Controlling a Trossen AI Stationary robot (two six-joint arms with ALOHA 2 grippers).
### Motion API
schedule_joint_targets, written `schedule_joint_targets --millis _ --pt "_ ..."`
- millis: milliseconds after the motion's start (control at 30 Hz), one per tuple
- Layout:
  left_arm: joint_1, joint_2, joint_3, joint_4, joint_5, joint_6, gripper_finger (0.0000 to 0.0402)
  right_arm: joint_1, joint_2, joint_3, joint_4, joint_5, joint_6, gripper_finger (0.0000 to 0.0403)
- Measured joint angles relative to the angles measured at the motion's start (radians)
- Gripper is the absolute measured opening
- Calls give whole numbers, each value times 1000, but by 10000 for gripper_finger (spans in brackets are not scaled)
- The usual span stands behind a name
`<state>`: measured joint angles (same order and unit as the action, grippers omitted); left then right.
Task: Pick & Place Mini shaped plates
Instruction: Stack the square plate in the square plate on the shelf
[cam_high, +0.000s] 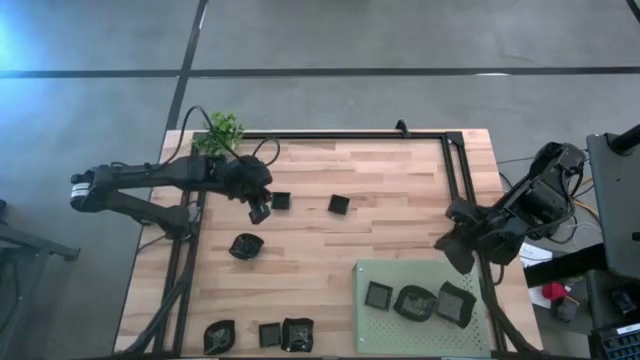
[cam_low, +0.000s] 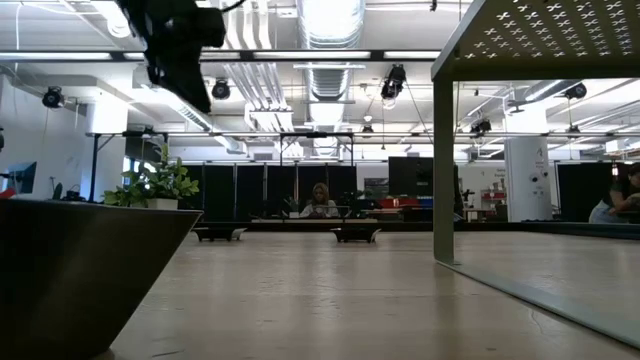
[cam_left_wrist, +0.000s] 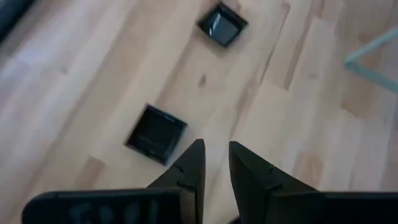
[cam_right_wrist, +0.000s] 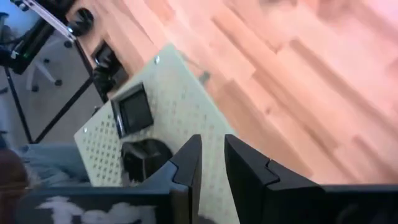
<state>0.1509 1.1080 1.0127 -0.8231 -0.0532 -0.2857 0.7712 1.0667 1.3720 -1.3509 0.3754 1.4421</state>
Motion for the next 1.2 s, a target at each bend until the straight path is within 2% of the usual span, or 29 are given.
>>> schedule_joint_targets --millis 133,333,400,533,733,967,1200 --pt "-1 0 -41 -8 39 -32 64 0 -18 0 0 73 -54 66" --pt "-1 7 -134 29 39 -69 64 -2 -41 0 0 211 -155 69" --pt "5 9 -173 62 39 -162 64 -2 -48 0 0 256 -187 70" --pt "25 14 -249 146 30 -453 64 -6 -65 0 -1 322 -227 68" --pt "50 15 -384 371 -39 -769 64 -6 -79 0 -1 414 -291 70" --pt "86 15 -527 549 -88 -891 64 -6 -92 0 -1 440 -320 64" --pt "121 15 -607 661 -120 -902 64 -6 -91 0 -1 440 -320 63"
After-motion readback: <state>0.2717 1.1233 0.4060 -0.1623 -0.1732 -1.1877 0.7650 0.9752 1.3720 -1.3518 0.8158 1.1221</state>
